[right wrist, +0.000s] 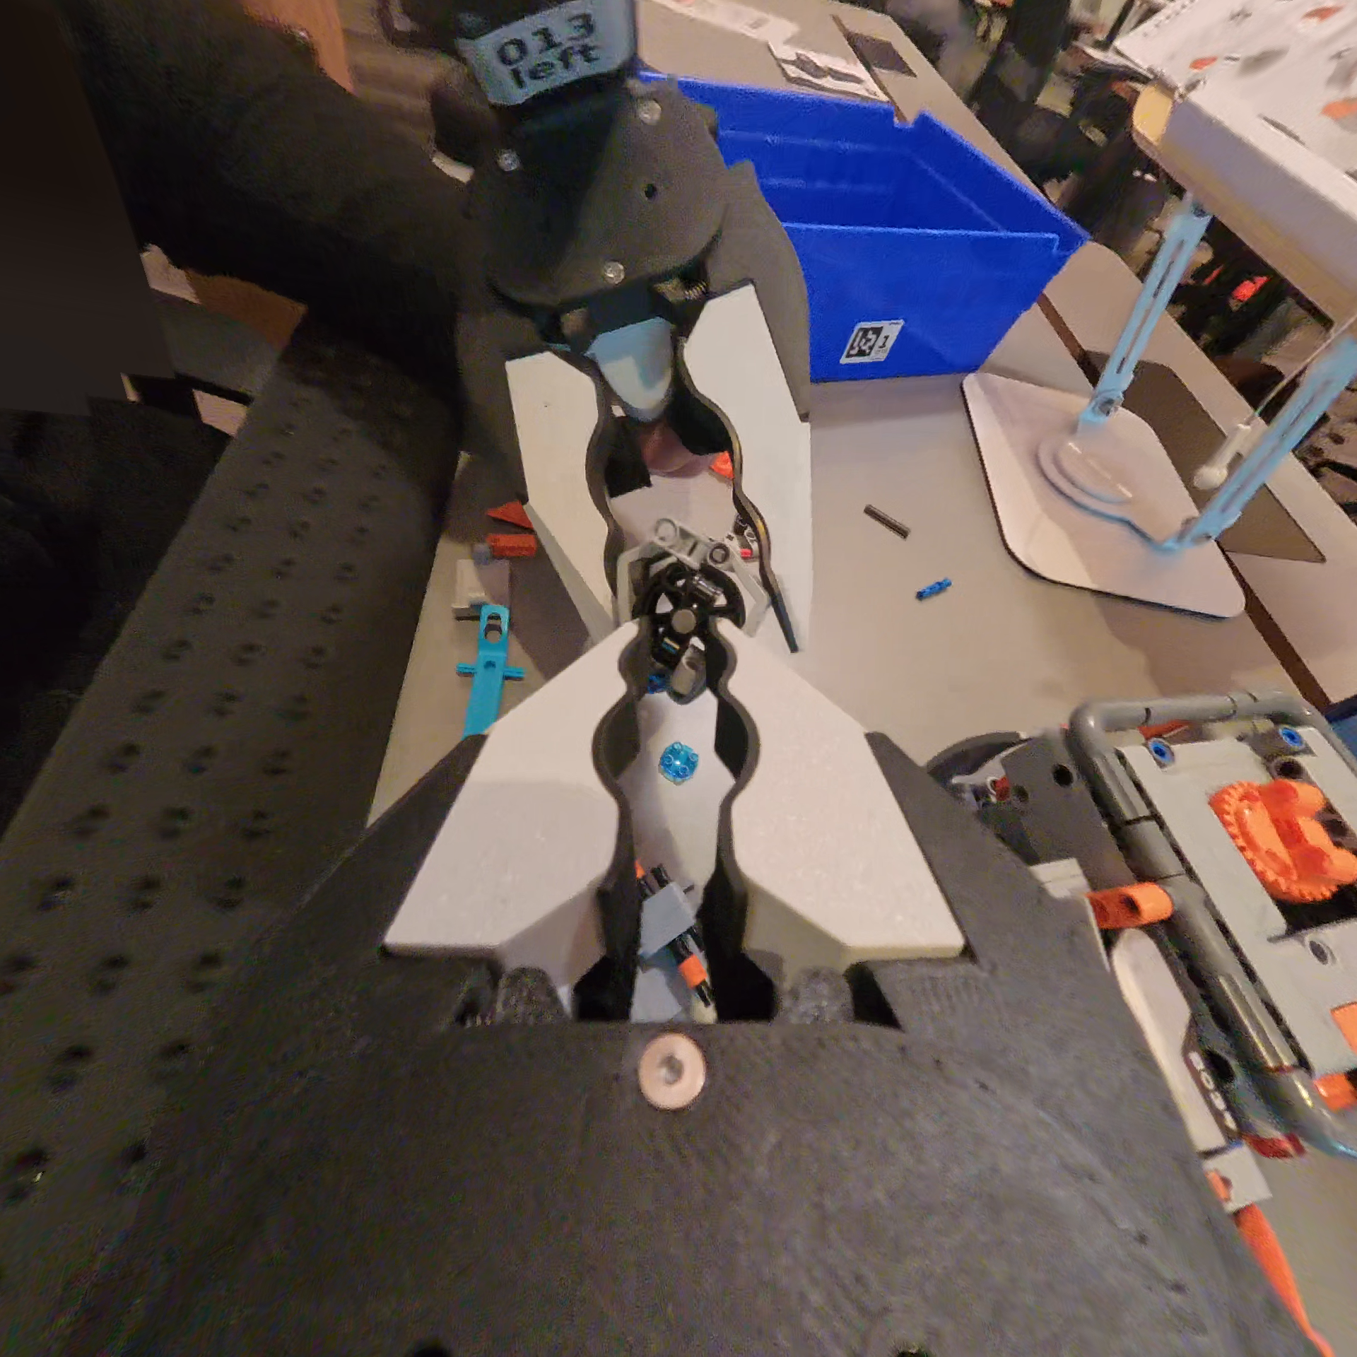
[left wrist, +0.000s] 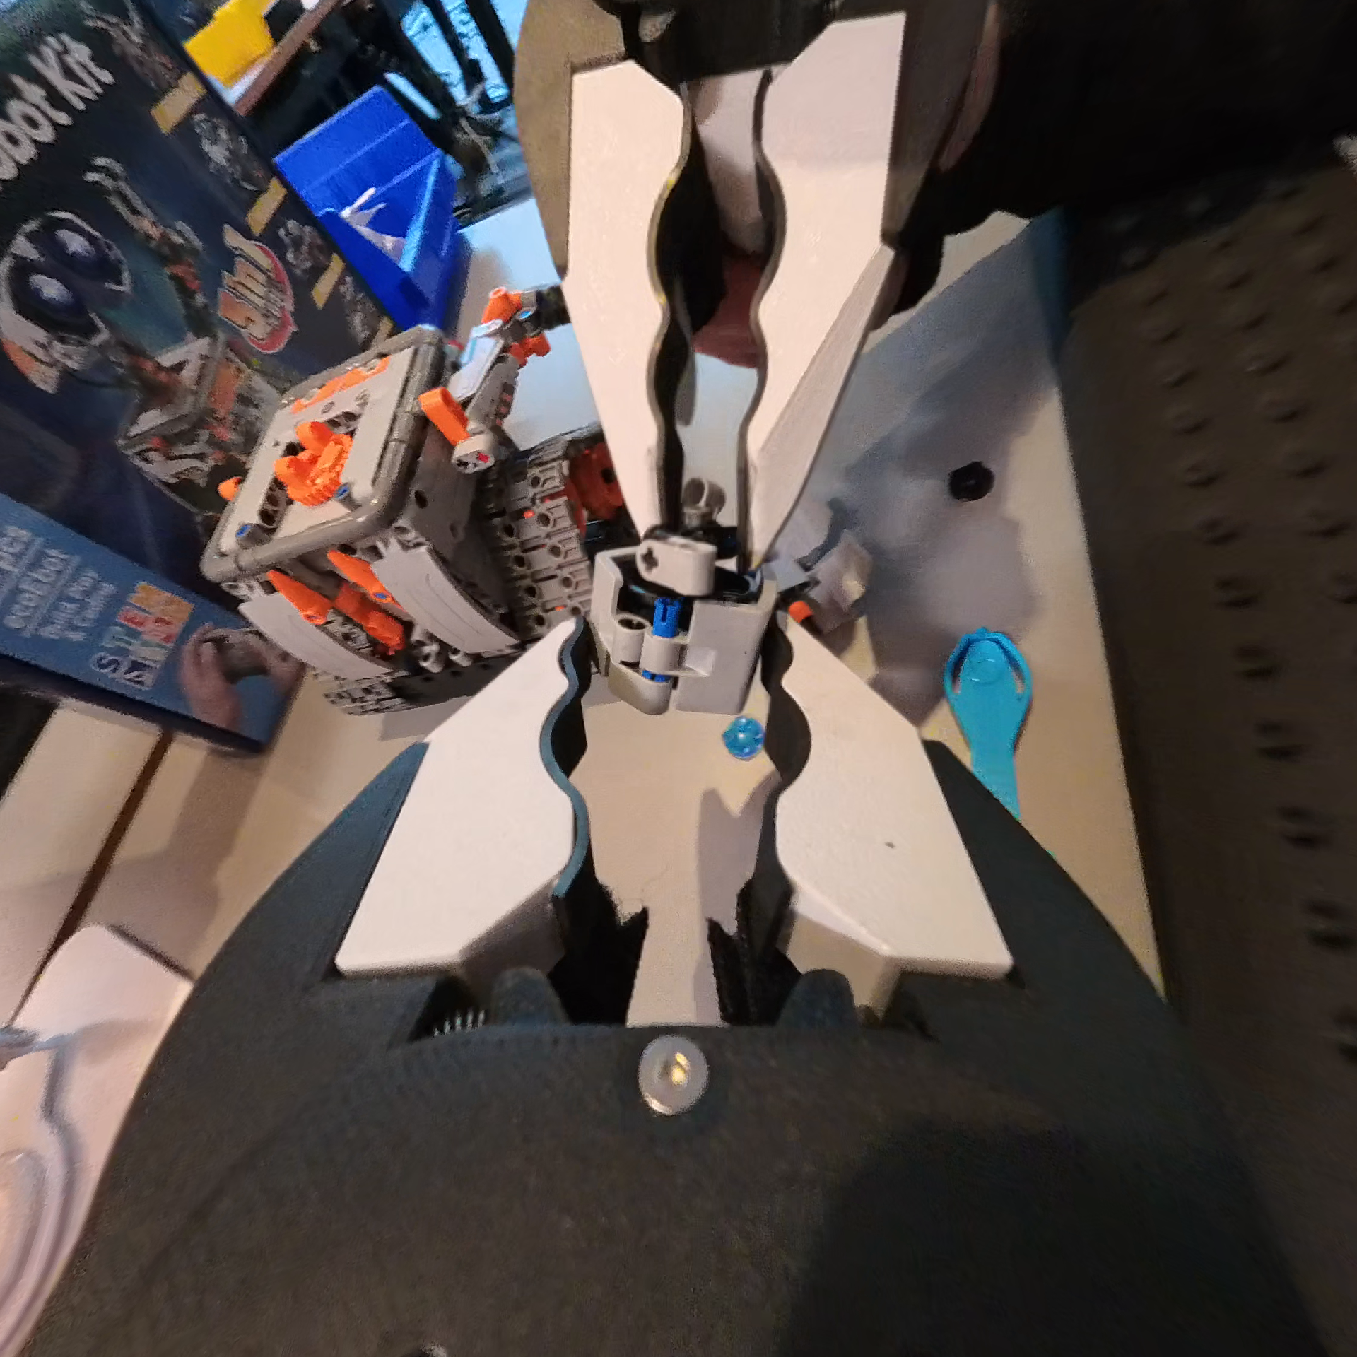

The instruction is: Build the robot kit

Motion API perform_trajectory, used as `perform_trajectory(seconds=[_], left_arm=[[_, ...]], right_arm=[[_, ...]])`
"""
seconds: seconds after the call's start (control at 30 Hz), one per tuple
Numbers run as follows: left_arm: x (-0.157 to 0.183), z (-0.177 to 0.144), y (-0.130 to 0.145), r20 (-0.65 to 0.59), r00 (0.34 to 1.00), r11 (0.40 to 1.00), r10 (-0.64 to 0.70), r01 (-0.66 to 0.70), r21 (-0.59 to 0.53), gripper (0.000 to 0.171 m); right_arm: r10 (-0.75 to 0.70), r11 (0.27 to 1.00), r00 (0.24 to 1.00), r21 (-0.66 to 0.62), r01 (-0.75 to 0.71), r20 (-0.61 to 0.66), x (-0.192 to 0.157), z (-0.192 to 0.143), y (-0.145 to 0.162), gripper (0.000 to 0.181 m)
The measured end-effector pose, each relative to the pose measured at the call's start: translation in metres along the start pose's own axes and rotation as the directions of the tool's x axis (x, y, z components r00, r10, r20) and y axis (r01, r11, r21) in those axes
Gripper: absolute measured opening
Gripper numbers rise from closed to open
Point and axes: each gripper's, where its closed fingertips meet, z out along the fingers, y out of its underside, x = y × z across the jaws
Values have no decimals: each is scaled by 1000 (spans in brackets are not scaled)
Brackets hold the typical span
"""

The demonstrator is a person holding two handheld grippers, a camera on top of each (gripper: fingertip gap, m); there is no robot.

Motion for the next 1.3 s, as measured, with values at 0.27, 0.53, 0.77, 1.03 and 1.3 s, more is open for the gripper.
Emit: perform_trajectory(seconds=[0.27,0.53,0.77,1.03,1.3], left_arm=[[-11,-2,-2,131,983,991,130,-123,-57,44],[-6,-5,-8,161,962,975,220,-211,-67,42],[-2,-1,-6,175,943,957,283,-266,-114,41],[8,5,-5,128,920,923,371,-351,-155,42],[18,11,6,56,951,944,304,-293,-152,47]], right_arm=[[-83,996,990,-54,78,-110,5,-1,-4,8],[-273,958,951,-126,256,-143,1,-5,-3,5],[-405,897,903,-255,361,-146,-2,-4,5,5],[-443,853,895,-333,402,-55,-9,-8,16,5],[-434,850,901,-338,403,-18,-16,-1,27,5]])
